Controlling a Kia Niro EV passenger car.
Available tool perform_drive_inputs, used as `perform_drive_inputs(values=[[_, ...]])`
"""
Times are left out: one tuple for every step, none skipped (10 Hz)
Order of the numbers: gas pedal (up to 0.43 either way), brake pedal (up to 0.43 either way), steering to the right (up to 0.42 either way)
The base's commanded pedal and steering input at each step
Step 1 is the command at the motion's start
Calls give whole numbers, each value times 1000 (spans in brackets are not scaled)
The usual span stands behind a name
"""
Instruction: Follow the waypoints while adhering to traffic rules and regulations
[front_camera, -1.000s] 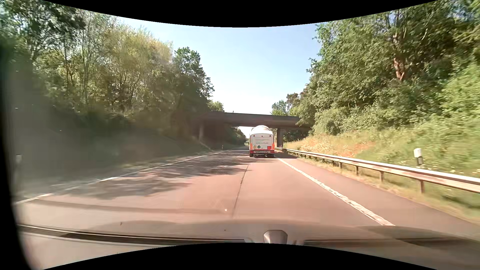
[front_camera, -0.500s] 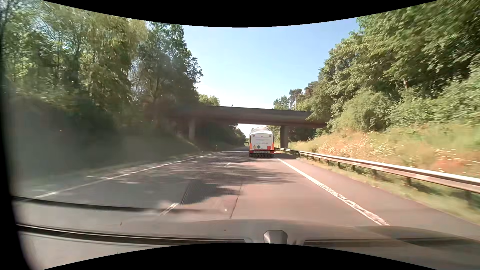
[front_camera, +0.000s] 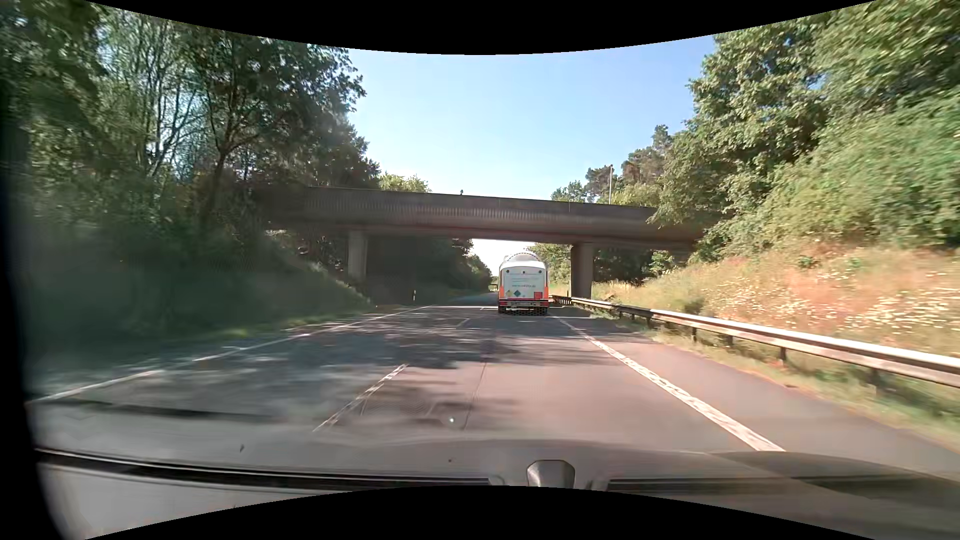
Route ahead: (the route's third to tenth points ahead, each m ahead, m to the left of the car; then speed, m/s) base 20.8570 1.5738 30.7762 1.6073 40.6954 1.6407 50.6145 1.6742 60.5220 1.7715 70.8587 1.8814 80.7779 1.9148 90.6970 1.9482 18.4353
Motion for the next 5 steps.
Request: perform_drive_inputs(values=[[138,6,3],[138,6,3],[130,6,3],[130,6,3],[118,6,3]])
